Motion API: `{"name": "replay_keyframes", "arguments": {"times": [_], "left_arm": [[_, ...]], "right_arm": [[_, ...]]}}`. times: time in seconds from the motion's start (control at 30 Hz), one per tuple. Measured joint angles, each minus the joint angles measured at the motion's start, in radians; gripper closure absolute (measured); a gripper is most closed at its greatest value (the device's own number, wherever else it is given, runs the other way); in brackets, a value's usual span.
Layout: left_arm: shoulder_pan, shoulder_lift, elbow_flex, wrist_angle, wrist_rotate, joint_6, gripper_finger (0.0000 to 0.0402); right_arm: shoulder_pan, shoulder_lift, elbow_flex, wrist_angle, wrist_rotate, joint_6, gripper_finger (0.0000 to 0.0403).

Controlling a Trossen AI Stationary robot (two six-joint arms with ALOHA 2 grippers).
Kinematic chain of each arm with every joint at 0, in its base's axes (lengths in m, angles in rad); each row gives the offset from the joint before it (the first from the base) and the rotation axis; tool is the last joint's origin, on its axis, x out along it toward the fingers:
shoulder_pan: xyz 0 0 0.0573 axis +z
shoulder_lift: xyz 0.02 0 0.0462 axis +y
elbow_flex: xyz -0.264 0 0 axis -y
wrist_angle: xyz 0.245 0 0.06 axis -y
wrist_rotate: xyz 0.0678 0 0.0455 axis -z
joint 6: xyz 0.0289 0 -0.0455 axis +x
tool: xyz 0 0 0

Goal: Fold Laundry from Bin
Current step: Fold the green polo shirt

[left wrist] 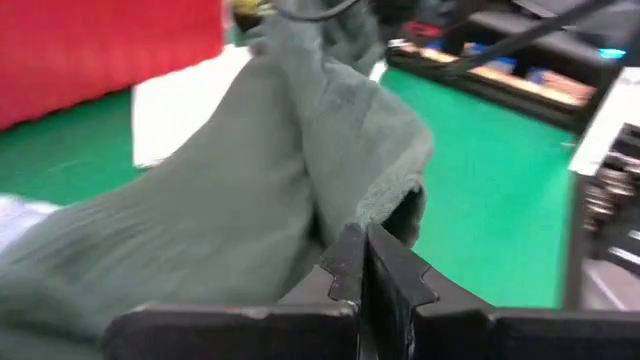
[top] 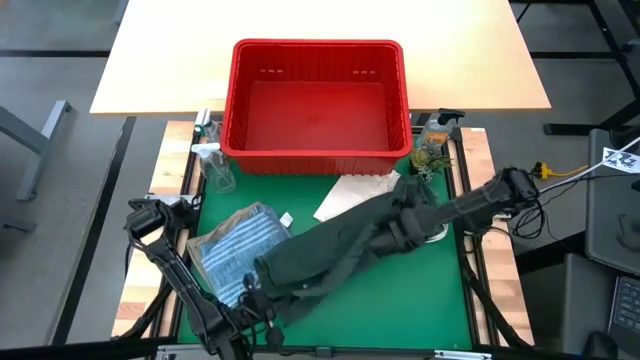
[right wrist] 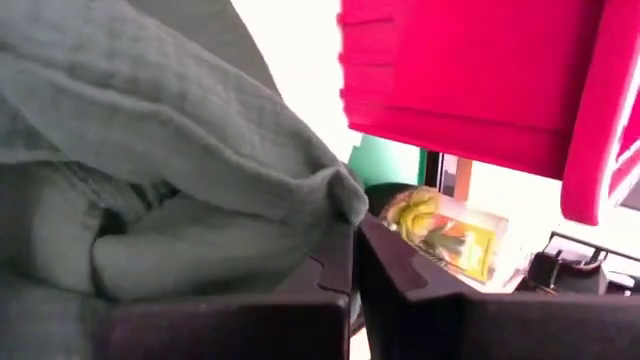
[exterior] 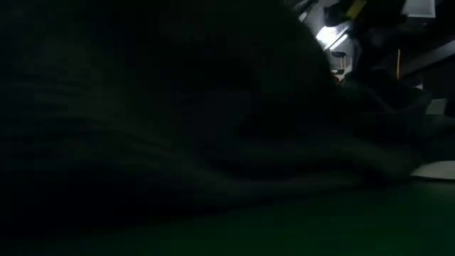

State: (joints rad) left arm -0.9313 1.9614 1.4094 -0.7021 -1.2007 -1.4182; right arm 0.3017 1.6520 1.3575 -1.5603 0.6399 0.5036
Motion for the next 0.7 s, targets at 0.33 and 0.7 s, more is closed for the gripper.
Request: {"name": "replay_keyframes", "arguments": {"times": [0.33, 0.7], "left_arm": [[0.007, -0.001, 0.0, -0.516, 0.191, -0.542, 0.0401], [0.016, -0.001, 0.061, -0.638, 0.192, -0.649, 0.0402]], "right_arm": [[-0.197, 0.0, 0.0, 0.143, -0.127, -0.219, 0.0398], [-0.278, 0.0, 0.0, 0.126, -0.283, -0.297, 0.0398]]}}
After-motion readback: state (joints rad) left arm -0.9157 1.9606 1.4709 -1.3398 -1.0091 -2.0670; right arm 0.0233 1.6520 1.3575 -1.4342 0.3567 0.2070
